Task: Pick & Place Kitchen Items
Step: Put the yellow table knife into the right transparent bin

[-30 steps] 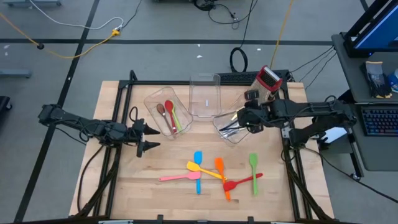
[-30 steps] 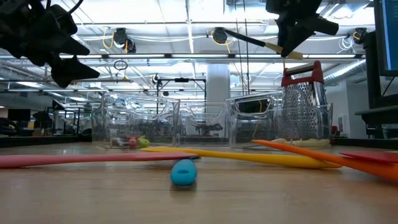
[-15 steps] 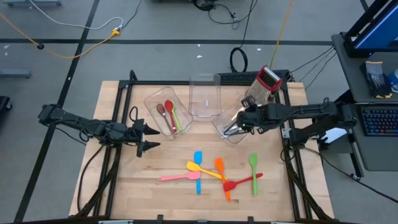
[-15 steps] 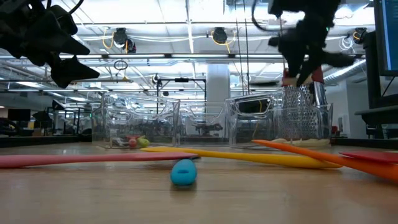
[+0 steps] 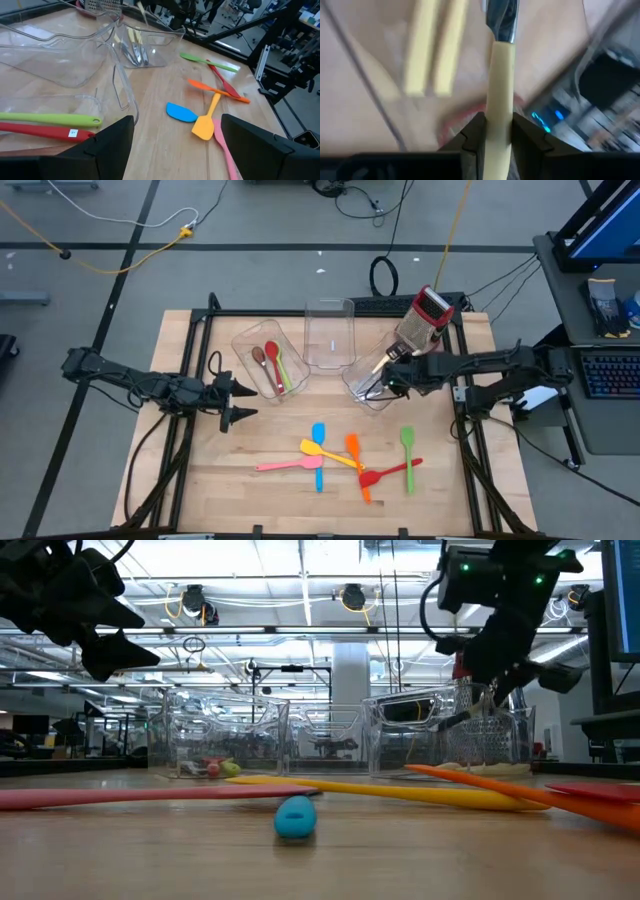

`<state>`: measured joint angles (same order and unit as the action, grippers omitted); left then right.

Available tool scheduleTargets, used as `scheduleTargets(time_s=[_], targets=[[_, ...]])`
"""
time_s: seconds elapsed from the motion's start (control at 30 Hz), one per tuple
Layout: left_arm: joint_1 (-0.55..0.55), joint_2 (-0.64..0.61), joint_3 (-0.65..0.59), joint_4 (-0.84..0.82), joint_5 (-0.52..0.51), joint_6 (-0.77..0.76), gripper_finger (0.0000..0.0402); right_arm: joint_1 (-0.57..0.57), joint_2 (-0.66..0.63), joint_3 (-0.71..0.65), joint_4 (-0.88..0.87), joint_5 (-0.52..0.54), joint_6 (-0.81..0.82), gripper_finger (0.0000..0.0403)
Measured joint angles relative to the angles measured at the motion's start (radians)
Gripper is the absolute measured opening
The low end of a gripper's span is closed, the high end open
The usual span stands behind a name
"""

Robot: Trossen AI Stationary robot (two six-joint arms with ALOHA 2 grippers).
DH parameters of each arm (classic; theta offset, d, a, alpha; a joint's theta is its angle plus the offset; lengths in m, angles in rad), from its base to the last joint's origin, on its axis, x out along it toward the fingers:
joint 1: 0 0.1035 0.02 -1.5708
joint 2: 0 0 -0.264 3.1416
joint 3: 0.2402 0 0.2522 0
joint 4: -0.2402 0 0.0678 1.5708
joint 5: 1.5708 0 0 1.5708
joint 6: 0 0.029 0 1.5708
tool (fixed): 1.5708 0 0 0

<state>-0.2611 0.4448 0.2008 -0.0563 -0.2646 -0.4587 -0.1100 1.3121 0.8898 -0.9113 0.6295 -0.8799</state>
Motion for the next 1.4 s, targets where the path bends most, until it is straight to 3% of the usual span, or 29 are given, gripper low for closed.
scheduleTargets(time_s=[0.43,0.8,1.03,1.4], targets=[[0.000,0.000,0.000,0.000,0.000,0.000,0.0306,-0.170,0.000,0.000,0.136,-0.314,-0.106,0.0069],[0.000,0.000,0.000,0.000,0.000,-0.004,0.0306,-0.238,0.000,0.000,0.185,-0.474,-0.125,0.0070],[0.000,0.000,0.000,0.000,0.000,-0.022,0.0306,-0.249,0.000,-0.088,0.344,-0.471,-0.075,0.0079],[0.000,0.000,0.000,0.001,0.000,-0.023,0.0306,-0.249,0.000,-0.153,0.395,-0.394,-0.077,0.0103]])
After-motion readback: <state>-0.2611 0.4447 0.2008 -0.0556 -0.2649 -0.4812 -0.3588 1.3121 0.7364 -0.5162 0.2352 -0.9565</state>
